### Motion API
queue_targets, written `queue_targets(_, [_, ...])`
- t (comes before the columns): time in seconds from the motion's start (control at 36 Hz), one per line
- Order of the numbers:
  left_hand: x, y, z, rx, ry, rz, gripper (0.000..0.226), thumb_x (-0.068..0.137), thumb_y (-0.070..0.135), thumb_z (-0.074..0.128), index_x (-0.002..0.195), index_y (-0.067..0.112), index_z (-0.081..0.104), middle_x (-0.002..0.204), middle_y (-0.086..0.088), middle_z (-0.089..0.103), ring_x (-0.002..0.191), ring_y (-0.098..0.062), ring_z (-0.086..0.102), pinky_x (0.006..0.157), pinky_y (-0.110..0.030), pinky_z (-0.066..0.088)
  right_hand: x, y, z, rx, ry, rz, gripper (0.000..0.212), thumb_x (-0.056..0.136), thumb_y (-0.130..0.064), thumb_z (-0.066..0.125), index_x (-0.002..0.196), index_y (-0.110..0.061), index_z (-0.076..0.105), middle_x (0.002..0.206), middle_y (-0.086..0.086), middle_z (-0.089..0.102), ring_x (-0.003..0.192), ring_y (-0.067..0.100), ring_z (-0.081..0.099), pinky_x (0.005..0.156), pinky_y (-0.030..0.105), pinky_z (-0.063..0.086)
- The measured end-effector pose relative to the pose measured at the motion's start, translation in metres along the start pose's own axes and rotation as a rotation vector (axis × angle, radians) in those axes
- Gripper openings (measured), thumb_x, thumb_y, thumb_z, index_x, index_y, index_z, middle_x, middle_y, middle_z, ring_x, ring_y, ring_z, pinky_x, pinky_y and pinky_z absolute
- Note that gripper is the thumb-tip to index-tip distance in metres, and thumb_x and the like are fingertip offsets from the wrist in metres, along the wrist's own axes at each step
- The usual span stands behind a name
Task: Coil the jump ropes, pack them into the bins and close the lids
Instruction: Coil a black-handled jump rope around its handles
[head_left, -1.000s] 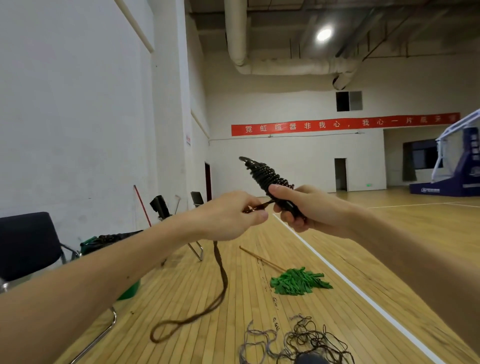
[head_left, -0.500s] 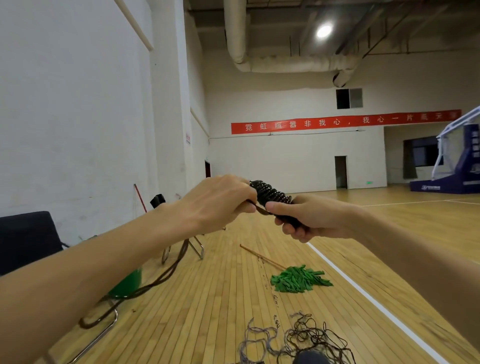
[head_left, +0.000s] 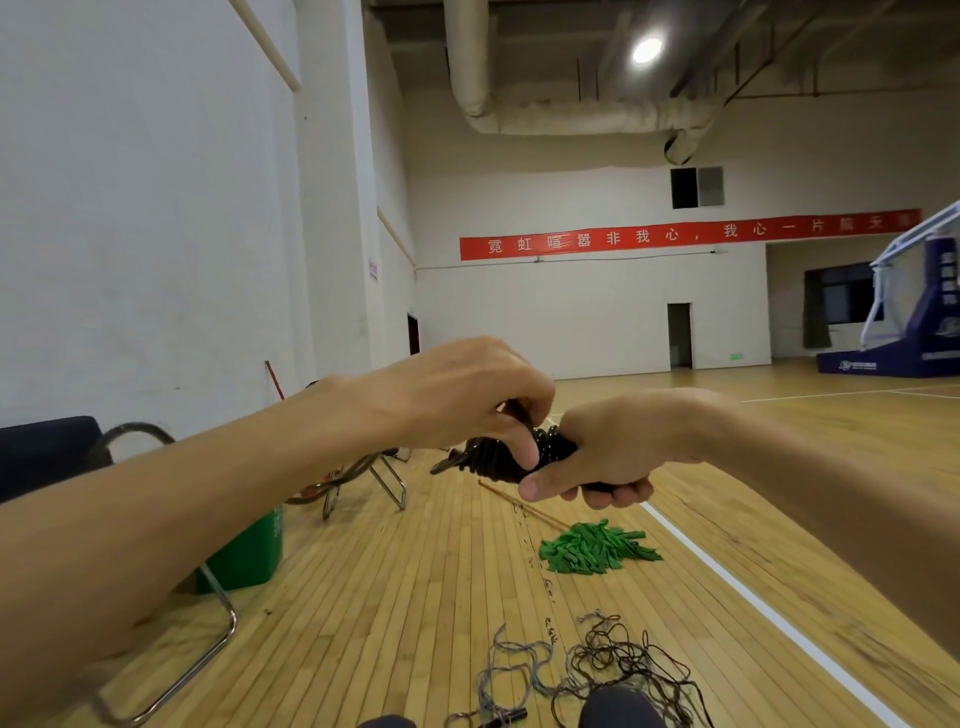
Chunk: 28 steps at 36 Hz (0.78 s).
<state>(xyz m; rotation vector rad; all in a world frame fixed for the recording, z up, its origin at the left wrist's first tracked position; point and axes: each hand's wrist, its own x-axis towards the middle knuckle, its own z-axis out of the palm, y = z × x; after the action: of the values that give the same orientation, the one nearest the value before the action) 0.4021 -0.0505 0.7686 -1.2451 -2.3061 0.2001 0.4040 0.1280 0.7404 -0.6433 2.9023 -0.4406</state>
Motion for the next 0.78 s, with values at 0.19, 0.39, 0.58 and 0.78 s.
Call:
queue_targets(0.19, [0.004,0.005,-0.004,-0.084,0.016,-0.012,0.041,0.073,0.054,0.078,0.082,0.016,0.066,0.070,0.008,0.059,0.066,-0.008,0.052,0.063,-0.024,0.042,-0.010,-0.007,0.002,-0.149,0.001,-0.090,0.050,0.094,-0.060,0.053,0.087,-0.011,0.057,0.063,-0.002,0.053,0.050,0.014,0.047,0.054,0.022,0.043])
queue_targets(0.39, [-0.004,0.002,-0.008,-0.325,0.040,-0.094,0.042,0.064,0.047,0.087,0.069,0.014,0.061,0.057,0.007,0.050,0.053,-0.006,0.043,0.053,-0.023,0.036,-0.020,-0.011,0.006,-0.113,0.022,-0.209,0.051,0.091,-0.062,0.056,0.080,-0.012,0.058,0.059,-0.002,0.051,0.053,0.015,0.046,0.053,0.019,0.041])
queue_targets(0.58, [-0.010,-0.007,-0.016,-0.751,-0.022,-0.155,0.032,0.056,0.043,0.088,0.069,0.028,0.061,0.058,0.002,0.050,0.053,-0.012,0.041,0.049,-0.017,0.033,-0.033,-0.023,0.006,0.001,0.047,-0.321,0.060,0.077,-0.071,0.055,0.078,-0.011,0.063,0.056,-0.004,0.053,0.050,0.013,0.047,0.054,0.020,0.042])
queue_targets(0.78, [-0.013,-0.017,-0.009,-1.081,-0.121,-0.159,0.052,0.052,0.064,0.087,0.069,0.026,0.058,0.057,0.004,0.051,0.048,-0.008,0.045,0.049,-0.017,0.038,-0.033,-0.031,0.008,0.229,0.097,-0.417,0.031,0.092,-0.045,0.065,0.076,-0.019,0.062,0.060,-0.008,0.056,0.051,0.014,0.043,0.050,0.026,0.035])
